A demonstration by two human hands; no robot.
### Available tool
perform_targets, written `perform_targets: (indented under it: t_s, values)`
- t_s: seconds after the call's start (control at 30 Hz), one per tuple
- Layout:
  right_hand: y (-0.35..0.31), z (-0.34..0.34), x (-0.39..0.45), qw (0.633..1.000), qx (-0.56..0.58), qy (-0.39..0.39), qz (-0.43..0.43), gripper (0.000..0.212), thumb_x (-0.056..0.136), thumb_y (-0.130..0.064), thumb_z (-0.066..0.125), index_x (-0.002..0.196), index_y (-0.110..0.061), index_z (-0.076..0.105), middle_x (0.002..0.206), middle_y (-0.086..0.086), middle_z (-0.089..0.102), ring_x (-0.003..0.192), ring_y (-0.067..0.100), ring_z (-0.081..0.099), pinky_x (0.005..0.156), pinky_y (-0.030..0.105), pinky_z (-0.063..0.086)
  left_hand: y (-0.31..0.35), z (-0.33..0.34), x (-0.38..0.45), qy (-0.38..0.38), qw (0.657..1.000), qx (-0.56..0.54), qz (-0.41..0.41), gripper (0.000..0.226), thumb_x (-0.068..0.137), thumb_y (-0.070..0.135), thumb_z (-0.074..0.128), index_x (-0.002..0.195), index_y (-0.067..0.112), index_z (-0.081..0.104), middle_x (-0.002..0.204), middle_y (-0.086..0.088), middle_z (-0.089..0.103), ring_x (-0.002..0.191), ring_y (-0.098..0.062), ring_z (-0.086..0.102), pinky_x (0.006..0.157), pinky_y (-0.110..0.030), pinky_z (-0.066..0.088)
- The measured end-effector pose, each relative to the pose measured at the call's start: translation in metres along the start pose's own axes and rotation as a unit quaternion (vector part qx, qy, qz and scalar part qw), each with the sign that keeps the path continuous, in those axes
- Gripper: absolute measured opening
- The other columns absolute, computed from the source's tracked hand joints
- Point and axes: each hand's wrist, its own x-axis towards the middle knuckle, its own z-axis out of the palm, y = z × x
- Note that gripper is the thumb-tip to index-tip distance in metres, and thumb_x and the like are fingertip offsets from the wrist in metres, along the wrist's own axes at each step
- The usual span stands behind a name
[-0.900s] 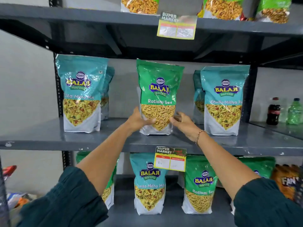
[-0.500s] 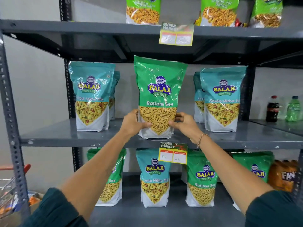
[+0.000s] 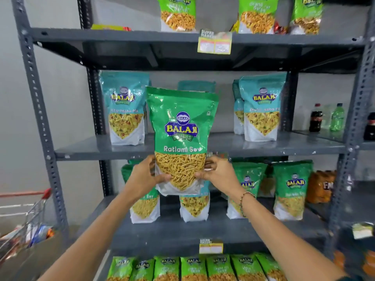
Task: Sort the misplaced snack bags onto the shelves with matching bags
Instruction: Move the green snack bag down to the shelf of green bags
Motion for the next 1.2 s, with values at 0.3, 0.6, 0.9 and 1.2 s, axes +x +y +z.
perform_targets:
  t_s: [0.3,0.6,0.9,1.2]
  values:
    - [0.086,0.060,-0.048,0.992,0.027,-0.027,0.123,0.045,0.060,-0.004,0.083,0.098,0.001,0.059,0.095,0.017,0.069,0.079,0.018,0.065,0.062,0.012,0.053,-0.077,0.037,-0.055,-0.014,0.992,0.014,-0.128,0.074,0.066,0.007,0.080,0.131,0.000,0.045,0.106,0.005,0.050,0.100,-0.009,0.050,0.087,-0.019,0.036]
    - [0.185,0.125,-0.032,0.979,-0.016,-0.066,0.194,0.050,0.058,-0.016,0.086,0.097,-0.005,0.057,0.098,0.014,0.070,0.093,0.026,0.067,0.087,0.042,0.054,-0.173,0.063,-0.033,-0.032,0.964,0.071,-0.254,0.052,0.055,0.020,0.087,0.098,0.010,0.058,0.090,-0.008,0.061,0.085,-0.021,0.053,0.079,-0.032,0.046]
    - [0.226,0.165,0.016,0.972,-0.013,-0.115,0.203,0.043,0.064,-0.010,0.082,0.093,-0.007,0.051,0.085,0.008,0.063,0.078,0.019,0.061,0.067,0.026,0.052,-0.238,0.068,0.016,-0.012,0.953,0.089,-0.291,0.055,0.054,0.018,0.087,0.102,0.006,0.063,0.089,-0.012,0.069,0.086,-0.026,0.060,0.080,-0.035,0.049]
    - [0.244,0.186,0.034,0.972,-0.005,-0.113,0.205,0.043,0.064,-0.007,0.082,0.096,-0.002,0.053,0.092,0.012,0.068,0.082,0.022,0.067,0.068,0.018,0.054,-0.269,0.068,0.037,-0.025,0.950,0.084,-0.298,0.051,0.057,0.015,0.086,0.099,0.002,0.059,0.071,0.000,0.060,0.079,-0.023,0.055,0.077,-0.034,0.048]
